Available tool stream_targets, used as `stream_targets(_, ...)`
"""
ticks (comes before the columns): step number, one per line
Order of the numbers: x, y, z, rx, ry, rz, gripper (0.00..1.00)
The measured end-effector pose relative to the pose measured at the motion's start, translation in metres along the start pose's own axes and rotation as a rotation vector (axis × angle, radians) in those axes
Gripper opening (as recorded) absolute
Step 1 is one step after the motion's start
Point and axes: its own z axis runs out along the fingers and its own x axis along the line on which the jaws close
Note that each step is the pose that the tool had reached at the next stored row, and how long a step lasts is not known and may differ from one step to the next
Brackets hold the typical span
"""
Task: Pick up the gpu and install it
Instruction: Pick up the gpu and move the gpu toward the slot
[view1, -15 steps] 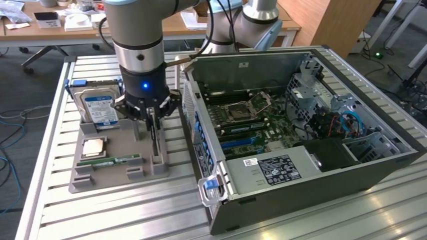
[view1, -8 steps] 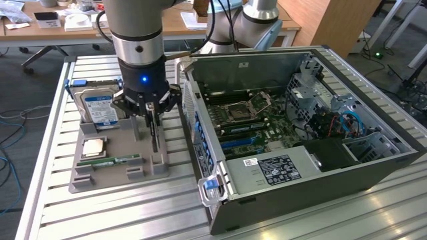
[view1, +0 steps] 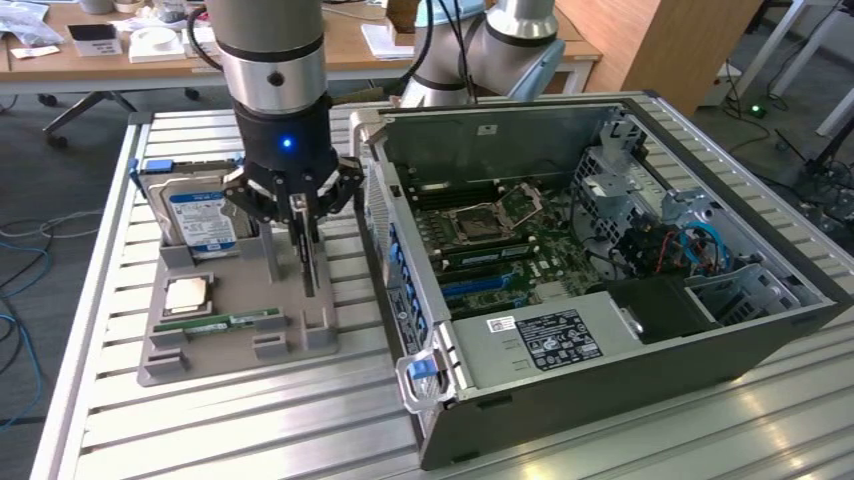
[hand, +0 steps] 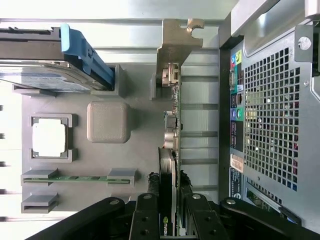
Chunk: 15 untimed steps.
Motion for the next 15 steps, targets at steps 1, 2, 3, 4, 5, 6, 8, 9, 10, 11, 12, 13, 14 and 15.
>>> stream_targets(1, 0.0, 0.0001, -0.0015, 0.0, 0.0, 0.0, 0.26)
stream_targets(2, 0.0, 0.0001, -0.0031, 0.0001, 0.0, 0.0, 0.26)
stream_targets(3, 0.0, 0.0002, -0.0047, 0.0, 0.0, 0.0, 0.26)
stream_targets(4, 0.0, 0.0003, -0.0065, 0.0, 0.0, 0.0, 0.26)
stream_targets(5, 0.0, 0.0004, -0.0083, 0.0, 0.0, 0.0, 0.26)
stream_targets(6, 0.0, 0.0004, -0.0104, 0.0, 0.0, 0.0, 0.26)
stream_targets(8, 0.0, 0.0006, -0.0139, 0.0, 0.0, 0.0, 0.26)
stream_targets(9, 0.0, 0.0007, -0.0156, 0.0, 0.0, 0.0, 0.26)
stream_targets(10, 0.0, 0.0007, -0.0173, 0.0, 0.0, 0.0, 0.26)
stream_targets(11, 0.0, 0.0008, -0.0189, 0.0, 0.0, 0.0, 0.26)
stream_targets(12, 0.0, 0.0009, -0.0206, 0.0, 0.0, 0.0, 0.26)
stream_targets(13, -0.001, 0.0009, -0.0222, 0.0, 0.0, 0.0, 0.26)
stream_targets(14, -0.001, 0.001, -0.0237, 0.0, 0.0, 0.0, 0.26)
stream_targets(15, -0.001, 0.0011, -0.0253, 0.0001, 0.0001, 0.0, 0.26)
